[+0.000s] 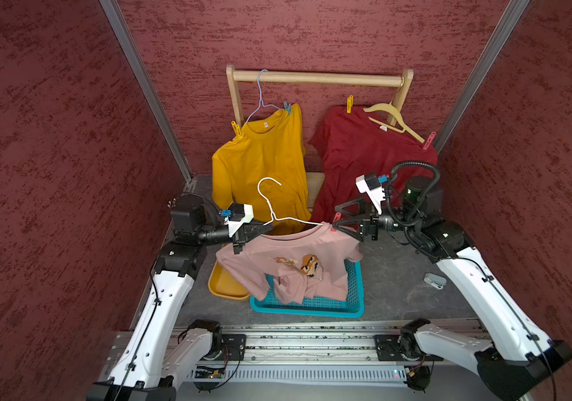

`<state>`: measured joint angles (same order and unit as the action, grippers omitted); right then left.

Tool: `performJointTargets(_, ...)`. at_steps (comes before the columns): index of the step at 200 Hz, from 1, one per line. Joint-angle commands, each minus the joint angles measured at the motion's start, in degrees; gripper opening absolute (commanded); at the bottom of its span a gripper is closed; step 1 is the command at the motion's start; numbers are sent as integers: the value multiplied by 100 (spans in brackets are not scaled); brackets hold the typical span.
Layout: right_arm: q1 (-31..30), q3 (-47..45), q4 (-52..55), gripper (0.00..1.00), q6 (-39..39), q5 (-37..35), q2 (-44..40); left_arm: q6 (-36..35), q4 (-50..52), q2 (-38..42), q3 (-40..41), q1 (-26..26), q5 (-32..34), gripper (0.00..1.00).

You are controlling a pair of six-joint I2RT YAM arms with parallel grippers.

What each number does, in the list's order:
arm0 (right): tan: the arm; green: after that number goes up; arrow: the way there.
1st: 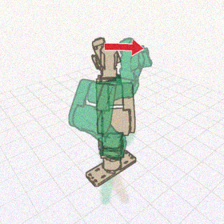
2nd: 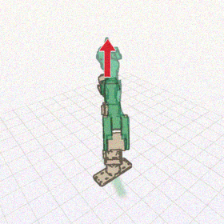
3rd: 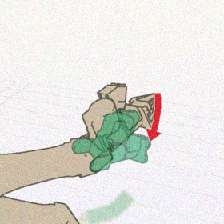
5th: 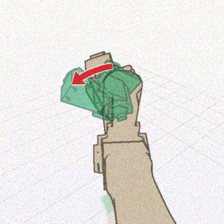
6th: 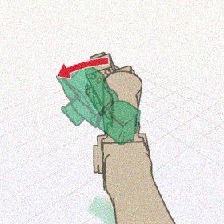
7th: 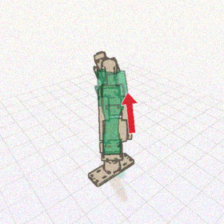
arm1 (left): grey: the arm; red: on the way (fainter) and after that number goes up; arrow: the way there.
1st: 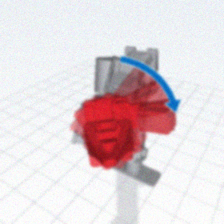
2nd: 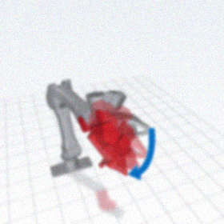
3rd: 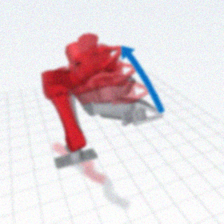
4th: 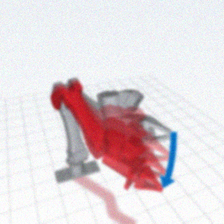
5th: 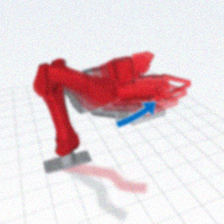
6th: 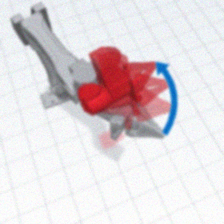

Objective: Remove the clothespins securing t-shirts to the hanger
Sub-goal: Remove the clothespin from the hanger.

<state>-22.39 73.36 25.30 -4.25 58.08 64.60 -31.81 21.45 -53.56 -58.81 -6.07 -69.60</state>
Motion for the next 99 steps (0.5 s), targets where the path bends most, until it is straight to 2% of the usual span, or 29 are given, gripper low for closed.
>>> performJointTargets(1,29,-177,-755,70,-369,772,-77,-33,-150,71,56,27,-207,0)
performJointTargets(47,28,-355,-1145,44,-612,792,-26,27,-185,67,69,26,-252,0)
performJointTargets(99,36,-411,-1243,25,-691,761,-43,62,-220,64,78,26,-238,0)
